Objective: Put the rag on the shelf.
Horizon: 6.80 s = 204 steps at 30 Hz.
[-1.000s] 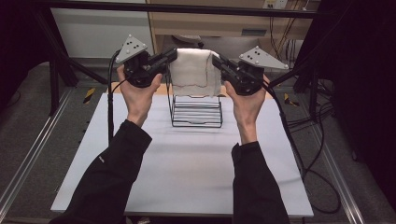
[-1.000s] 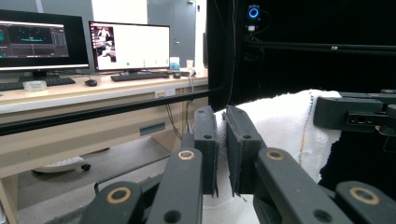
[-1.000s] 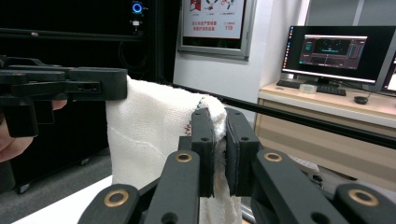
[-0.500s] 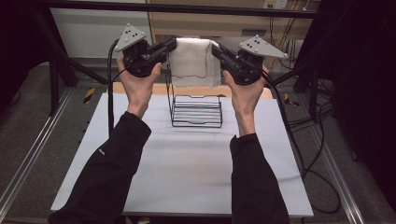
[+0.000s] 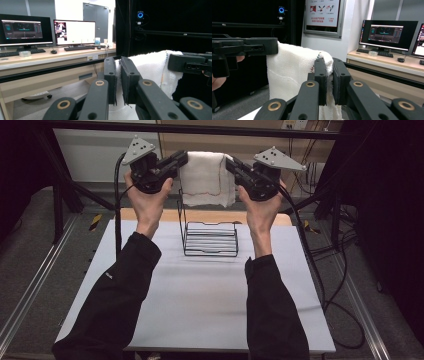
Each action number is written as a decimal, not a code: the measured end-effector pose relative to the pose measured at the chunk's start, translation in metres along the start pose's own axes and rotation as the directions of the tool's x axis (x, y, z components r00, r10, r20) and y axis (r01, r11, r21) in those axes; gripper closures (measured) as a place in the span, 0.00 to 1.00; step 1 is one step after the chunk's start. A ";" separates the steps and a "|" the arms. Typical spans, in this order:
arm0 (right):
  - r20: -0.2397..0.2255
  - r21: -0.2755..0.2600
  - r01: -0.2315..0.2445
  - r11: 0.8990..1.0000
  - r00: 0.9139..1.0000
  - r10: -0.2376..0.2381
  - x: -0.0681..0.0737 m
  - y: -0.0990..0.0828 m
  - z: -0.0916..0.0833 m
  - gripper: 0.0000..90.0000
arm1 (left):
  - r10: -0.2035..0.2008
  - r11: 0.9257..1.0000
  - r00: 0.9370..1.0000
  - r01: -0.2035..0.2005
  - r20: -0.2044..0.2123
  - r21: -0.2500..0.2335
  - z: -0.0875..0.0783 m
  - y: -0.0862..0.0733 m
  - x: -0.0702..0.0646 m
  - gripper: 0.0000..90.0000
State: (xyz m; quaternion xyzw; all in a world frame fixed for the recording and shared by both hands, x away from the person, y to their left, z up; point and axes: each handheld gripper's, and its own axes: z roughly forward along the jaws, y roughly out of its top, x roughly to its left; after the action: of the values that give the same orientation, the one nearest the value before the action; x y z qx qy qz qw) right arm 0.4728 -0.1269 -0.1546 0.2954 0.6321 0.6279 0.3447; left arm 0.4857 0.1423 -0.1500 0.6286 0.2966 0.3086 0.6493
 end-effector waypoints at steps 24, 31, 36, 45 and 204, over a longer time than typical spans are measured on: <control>0.012 0.047 -0.008 0.999 1.000 0.008 -0.018 -0.007 0.034 0.93 | -0.006 0.999 1.000 0.008 -0.030 0.036 0.026 -0.005 0.021 0.93; 0.006 0.061 -0.010 0.998 1.000 0.009 -0.020 -0.013 0.040 0.93 | -0.007 0.999 0.999 0.008 -0.034 0.045 0.028 -0.012 0.025 0.93; 0.007 0.074 -0.012 0.997 1.000 0.011 -0.022 -0.018 0.041 0.93 | 0.001 0.998 0.999 0.000 -0.032 0.058 0.031 -0.017 0.025 0.93; 0.011 0.099 -0.017 0.995 1.000 0.015 -0.027 -0.031 0.041 0.93 | 0.005 0.996 1.000 -0.003 -0.027 0.086 0.037 -0.032 0.024 0.93; -0.068 0.351 -0.060 0.935 0.994 0.089 -0.016 -0.121 -0.008 0.95 | -0.016 0.886 0.992 -0.044 0.124 0.462 0.018 -0.112 -0.009 0.92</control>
State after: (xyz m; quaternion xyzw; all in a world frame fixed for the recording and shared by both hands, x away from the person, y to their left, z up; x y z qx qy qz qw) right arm 0.4829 -0.1493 -0.2748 0.3494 0.7353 0.5304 0.2366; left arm 0.4972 0.1215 -0.2615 0.7854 0.3163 0.1941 0.4954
